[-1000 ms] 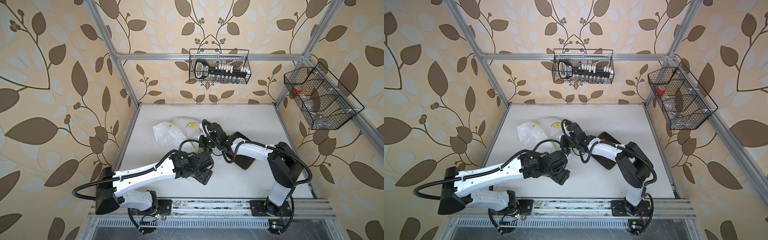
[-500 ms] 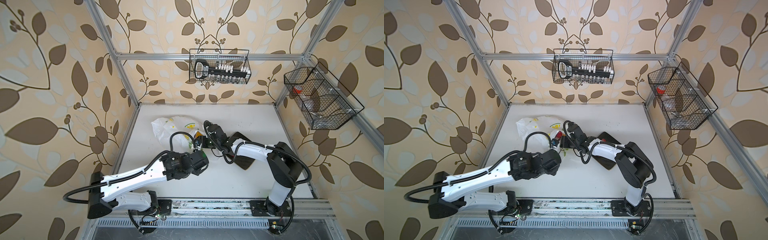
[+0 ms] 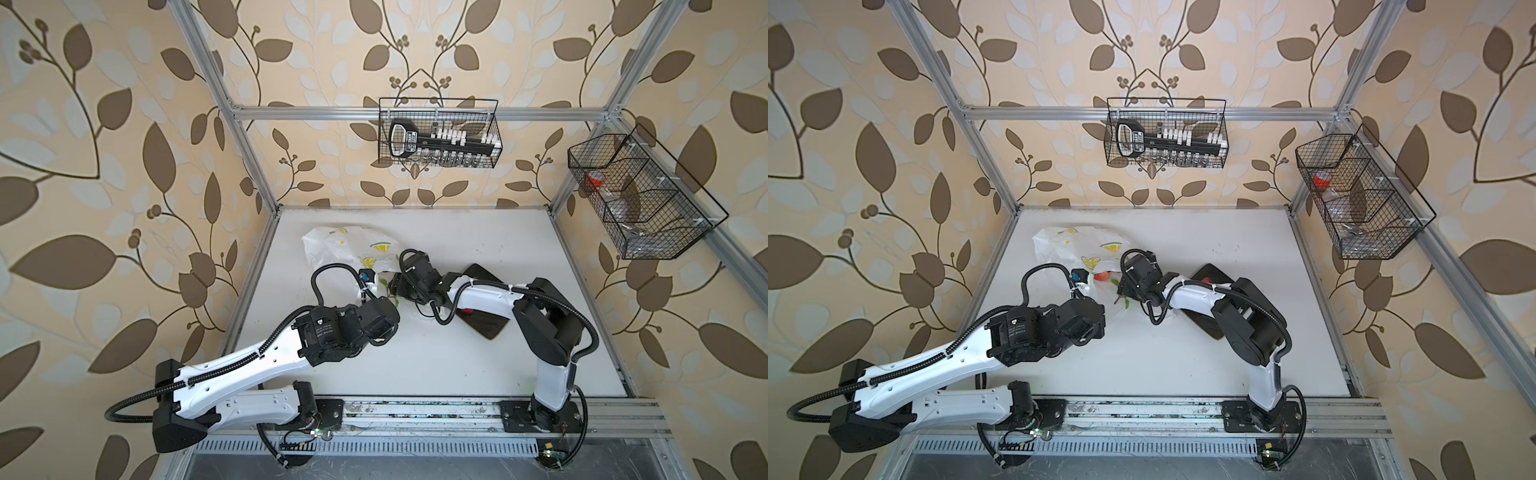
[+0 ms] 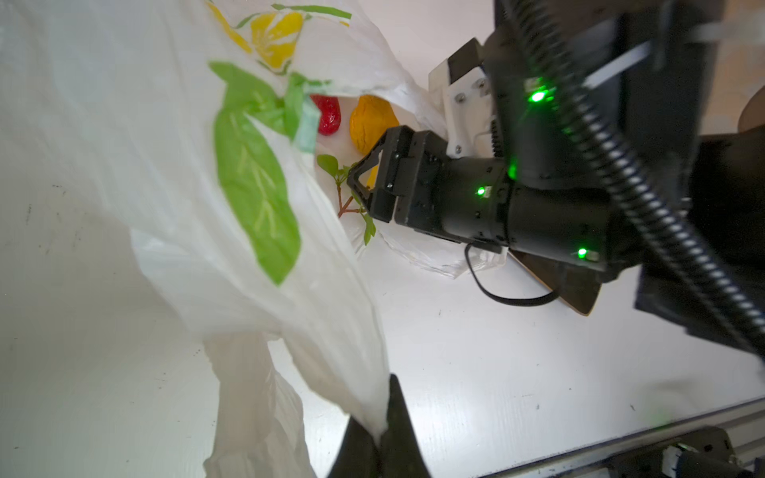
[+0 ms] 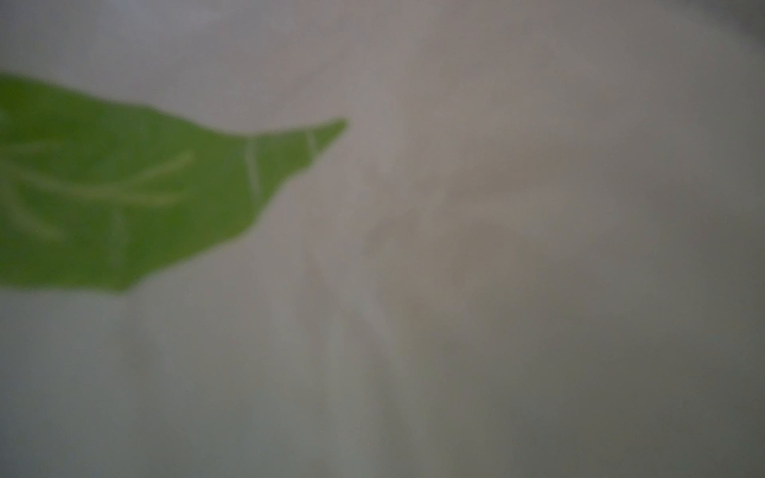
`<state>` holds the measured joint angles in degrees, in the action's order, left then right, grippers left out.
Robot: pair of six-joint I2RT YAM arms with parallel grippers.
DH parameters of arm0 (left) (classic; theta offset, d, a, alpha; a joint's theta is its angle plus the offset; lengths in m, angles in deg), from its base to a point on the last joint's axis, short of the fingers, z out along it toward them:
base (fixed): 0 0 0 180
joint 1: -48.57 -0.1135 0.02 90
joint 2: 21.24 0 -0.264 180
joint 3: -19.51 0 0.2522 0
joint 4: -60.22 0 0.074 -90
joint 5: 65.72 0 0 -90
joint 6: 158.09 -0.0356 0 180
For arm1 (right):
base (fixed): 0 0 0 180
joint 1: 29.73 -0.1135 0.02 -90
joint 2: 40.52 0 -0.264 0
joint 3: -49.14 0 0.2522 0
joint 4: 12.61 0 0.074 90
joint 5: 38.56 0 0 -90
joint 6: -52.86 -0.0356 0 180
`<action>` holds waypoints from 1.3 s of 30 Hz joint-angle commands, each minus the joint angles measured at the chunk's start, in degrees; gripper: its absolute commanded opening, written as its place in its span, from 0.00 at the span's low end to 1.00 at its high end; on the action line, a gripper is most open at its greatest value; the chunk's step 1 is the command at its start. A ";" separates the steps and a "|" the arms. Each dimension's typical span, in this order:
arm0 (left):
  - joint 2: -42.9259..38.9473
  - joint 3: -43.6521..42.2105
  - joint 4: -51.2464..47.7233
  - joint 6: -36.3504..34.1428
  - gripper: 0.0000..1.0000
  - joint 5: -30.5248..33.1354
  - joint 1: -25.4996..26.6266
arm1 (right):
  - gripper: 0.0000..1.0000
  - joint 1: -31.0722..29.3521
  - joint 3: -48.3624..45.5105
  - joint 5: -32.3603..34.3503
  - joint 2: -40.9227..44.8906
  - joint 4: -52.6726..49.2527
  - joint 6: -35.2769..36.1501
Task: Take the fake fruits out of the plastic bag
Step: 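Grasp the yellow lemon inside the bag with the right gripper and lift it out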
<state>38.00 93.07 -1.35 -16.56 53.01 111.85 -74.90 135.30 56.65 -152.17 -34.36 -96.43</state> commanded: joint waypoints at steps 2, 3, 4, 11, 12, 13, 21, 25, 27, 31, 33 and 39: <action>-0.71 0.13 2.83 3.87 0.00 0.55 -0.31 | 0.78 -0.47 3.99 5.27 -3.09 -5.24 -5.96; -0.86 0.30 2.89 3.93 0.00 0.58 -0.29 | 0.79 -0.36 4.81 5.88 -3.87 -5.65 -6.48; -1.09 0.33 3.29 3.93 0.00 0.47 -0.28 | 0.79 -0.40 5.58 6.47 -4.69 -6.16 -7.14; -1.50 0.85 3.78 3.76 0.00 -0.34 -0.32 | 0.72 -0.43 9.56 10.24 -9.54 -8.40 -9.93; -1.58 0.90 3.71 3.76 0.00 -0.41 -0.28 | 0.71 -0.43 10.45 10.89 -10.24 -8.96 -9.71; -1.67 0.94 3.63 3.83 0.00 -0.50 -0.31 | 0.69 -0.42 11.46 11.70 -10.99 -9.84 -9.51; -3.97 1.29 -0.49 6.30 0.00 1.26 -0.27 | 0.51 -0.44 16.76 14.82 -15.17 -15.92 -4.17; -5.78 0.13 -2.28 8.55 0.00 2.72 -0.28 | 0.32 -0.51 15.12 14.63 -13.74 -15.78 -1.77; -6.35 -0.50 -2.29 8.85 0.00 2.89 -0.27 | 0.22 -0.45 14.11 13.84 -12.20 -14.46 -0.01; -6.15 -0.90 -2.38 8.90 0.00 3.15 -0.38 | 0.12 -0.64 12.77 11.62 -8.01 -12.24 5.31; -5.91 -0.99 -2.03 8.83 0.00 3.33 -0.43 | 0.08 -0.65 11.47 9.49 -5.72 -10.73 8.59; -5.54 -2.00 0.41 8.15 0.00 3.46 -0.75 | 0.08 -0.37 7.25 5.37 0.67 -9.04 14.51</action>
<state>32.53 91.60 -1.83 -9.02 53.47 111.83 -75.20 144.70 64.43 -154.64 -44.61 -86.35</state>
